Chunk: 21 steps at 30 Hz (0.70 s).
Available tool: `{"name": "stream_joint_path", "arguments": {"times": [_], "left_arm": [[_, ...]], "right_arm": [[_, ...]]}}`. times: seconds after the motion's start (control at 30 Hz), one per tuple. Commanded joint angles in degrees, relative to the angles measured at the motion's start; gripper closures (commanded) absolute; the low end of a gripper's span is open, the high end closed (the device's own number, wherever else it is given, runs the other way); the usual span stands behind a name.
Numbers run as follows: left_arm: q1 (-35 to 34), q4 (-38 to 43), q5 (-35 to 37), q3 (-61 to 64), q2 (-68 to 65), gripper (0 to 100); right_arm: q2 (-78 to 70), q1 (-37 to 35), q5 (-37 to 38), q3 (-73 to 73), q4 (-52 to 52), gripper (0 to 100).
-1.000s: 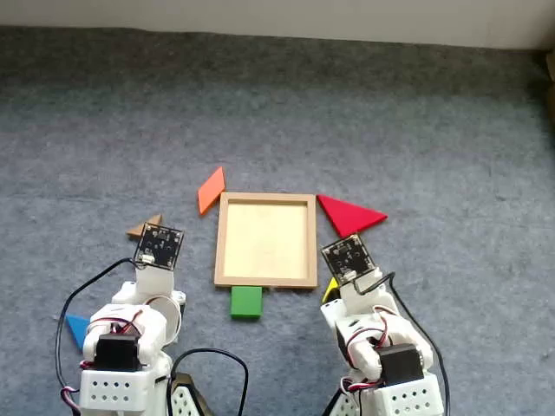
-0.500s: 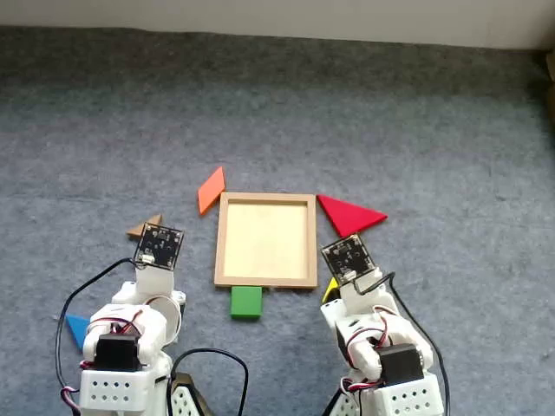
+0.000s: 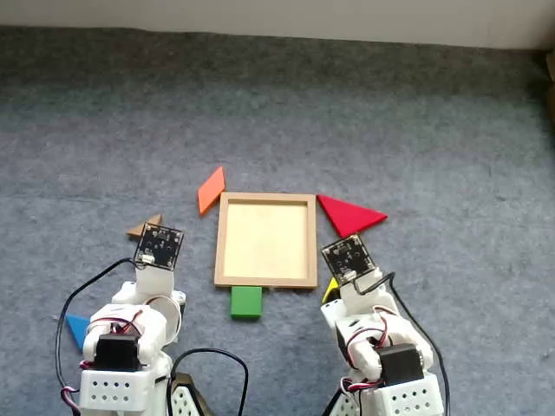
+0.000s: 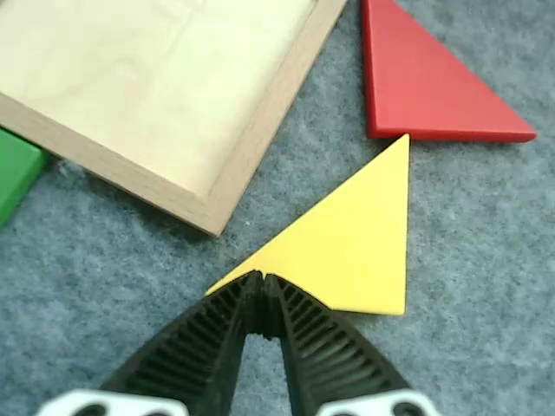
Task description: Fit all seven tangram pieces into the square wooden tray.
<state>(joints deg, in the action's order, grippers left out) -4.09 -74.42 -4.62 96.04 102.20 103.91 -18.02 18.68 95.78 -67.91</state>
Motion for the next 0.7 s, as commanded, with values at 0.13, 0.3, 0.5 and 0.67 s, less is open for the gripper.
{"name": "stream_joint_path", "arguments": {"times": [0.13, 0.3, 0.5, 0.67], "left_arm": [[-0.6, -0.4, 0.4, 1.1, 1.9, 98], [-0.6, -0.4, 0.4, 1.1, 1.9, 98], [-0.6, -0.4, 0.4, 1.1, 1.9, 98], [-0.6, -0.4, 0.4, 1.1, 1.9, 98]], "right_arm": [[-0.1, 0.5, -0.4, 4.5, -0.5, 98.0], [-0.7, 7.4, -9.5, -6.5, -0.3, 98.0], [-1.0, 9.5, -16.4, -17.7, -0.5, 98.0], [-9.5, 9.5, -20.7, -23.6, 0.0, 97.6]]}}
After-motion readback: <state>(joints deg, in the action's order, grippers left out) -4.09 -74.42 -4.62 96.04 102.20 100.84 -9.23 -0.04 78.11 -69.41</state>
